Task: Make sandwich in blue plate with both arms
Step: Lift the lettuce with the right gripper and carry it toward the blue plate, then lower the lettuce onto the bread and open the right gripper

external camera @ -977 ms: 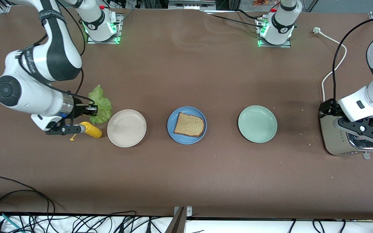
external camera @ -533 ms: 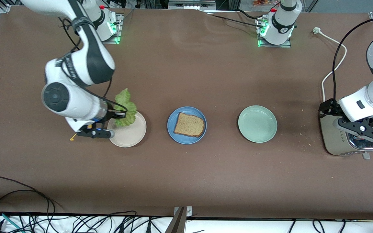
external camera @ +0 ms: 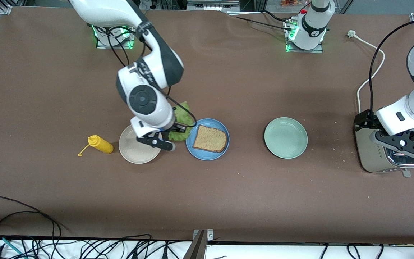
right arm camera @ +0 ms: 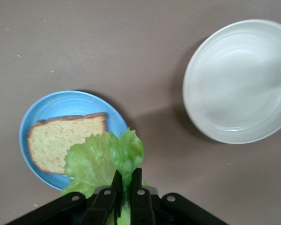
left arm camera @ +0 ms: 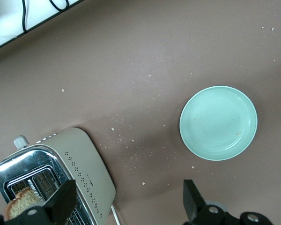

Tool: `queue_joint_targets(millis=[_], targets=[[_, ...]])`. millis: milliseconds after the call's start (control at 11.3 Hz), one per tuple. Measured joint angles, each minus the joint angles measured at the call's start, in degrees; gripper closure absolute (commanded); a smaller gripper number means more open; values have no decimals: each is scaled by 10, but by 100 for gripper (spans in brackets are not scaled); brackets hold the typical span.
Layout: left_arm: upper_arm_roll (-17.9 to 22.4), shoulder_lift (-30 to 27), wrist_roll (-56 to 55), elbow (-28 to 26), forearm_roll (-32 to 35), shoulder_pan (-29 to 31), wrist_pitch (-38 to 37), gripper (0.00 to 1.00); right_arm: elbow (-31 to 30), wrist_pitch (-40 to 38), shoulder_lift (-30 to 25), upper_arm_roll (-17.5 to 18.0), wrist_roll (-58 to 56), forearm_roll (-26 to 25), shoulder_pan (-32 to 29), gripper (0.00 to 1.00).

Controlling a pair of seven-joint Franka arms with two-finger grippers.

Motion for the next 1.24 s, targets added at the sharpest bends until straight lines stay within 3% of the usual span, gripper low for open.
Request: queue_joint_targets(millis=[622, 1244], targets=[[0, 0, 0, 0, 0, 0, 0, 0, 43, 122, 110, -2, 181, 0, 82, 100], [0, 0, 0, 0, 0, 0, 0, 0, 48, 134, 144, -5, 190, -13, 93, 100]])
